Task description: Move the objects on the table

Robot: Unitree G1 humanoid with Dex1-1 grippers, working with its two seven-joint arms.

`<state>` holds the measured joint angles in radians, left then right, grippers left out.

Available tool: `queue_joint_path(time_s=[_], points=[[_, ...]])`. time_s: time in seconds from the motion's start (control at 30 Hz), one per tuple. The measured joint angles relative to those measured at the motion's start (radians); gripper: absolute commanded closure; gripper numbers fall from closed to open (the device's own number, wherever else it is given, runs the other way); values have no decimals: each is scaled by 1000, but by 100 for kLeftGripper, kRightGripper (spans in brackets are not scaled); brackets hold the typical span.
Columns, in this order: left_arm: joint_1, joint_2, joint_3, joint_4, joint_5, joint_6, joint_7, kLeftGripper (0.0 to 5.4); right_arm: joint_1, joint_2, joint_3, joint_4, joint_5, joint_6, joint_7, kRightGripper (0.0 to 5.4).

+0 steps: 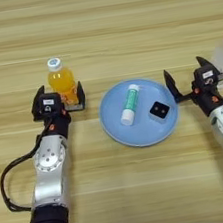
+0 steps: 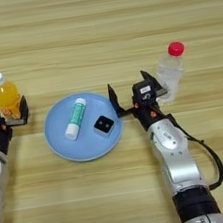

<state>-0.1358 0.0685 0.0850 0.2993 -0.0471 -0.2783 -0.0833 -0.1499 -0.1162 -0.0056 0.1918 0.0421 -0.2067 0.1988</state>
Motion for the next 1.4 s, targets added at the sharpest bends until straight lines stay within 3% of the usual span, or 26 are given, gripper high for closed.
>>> queue_joint_path(time_s=[0.53,0.8,1.13,1.4], points=[[0,4,8,0,1,-1,-7,0,0,6,9,-2,-4,1,0,1],[1,-1,-13,-4,11,-1,10,0,22,-60,63,-93,-43,55,76,1],[1,-4,-25,-4,24,-1,34,0,50,-129,58,-264,-13,240,157,1],[1,-7,-32,-4,25,-1,39,0,79,-164,108,-373,80,473,282,1]])
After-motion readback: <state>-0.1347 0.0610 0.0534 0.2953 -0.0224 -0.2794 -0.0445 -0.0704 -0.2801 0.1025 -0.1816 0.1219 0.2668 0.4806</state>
